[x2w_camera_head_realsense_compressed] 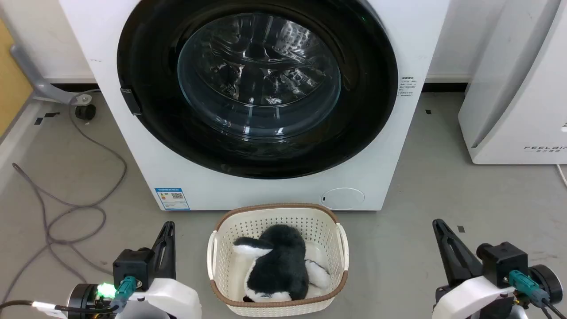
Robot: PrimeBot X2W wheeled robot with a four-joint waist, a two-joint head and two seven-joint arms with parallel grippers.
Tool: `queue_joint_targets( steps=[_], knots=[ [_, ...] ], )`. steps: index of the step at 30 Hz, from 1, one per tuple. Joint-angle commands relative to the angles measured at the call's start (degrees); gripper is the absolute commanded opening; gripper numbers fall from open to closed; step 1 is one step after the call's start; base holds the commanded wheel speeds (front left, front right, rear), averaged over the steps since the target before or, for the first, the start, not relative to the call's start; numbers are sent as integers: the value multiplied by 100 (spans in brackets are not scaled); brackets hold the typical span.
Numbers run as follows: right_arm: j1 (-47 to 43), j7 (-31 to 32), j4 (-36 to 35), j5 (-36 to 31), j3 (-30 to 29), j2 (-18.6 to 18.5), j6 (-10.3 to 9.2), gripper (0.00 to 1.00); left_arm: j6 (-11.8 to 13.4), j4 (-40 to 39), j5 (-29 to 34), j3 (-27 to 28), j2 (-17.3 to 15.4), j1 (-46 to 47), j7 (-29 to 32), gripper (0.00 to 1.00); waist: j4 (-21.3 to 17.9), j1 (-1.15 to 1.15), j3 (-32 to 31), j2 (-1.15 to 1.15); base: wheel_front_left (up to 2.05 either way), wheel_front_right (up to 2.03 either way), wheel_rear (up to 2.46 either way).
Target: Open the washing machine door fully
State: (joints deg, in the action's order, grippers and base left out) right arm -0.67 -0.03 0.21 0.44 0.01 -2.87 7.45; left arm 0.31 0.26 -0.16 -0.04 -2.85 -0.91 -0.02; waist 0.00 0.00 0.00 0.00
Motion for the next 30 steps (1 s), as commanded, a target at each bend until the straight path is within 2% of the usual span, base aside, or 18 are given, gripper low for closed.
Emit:
queue_joint_targets(
  steps=[1,23,24,30],
  knots=[
    [67,3,-21,-44,-1,0,3,0,-31,-26,16,4,-3,91,2,0,0,0,0,0,0,0,0],
    [67,3,-21,-44,-1,0,3,0,-31,-26,16,4,-3,91,2,0,0,0,0,0,0,0,0],
    [0,0,0,0,0,0,0,100,0,0,0,0,0,0,0,100,0,0,0,0,0,0,0],
    [0,-22,1,22,-16,0,0,100,17,7,-10,-7,1,1,-22,100,0,0,2,0,0,0,0]
  ],
)
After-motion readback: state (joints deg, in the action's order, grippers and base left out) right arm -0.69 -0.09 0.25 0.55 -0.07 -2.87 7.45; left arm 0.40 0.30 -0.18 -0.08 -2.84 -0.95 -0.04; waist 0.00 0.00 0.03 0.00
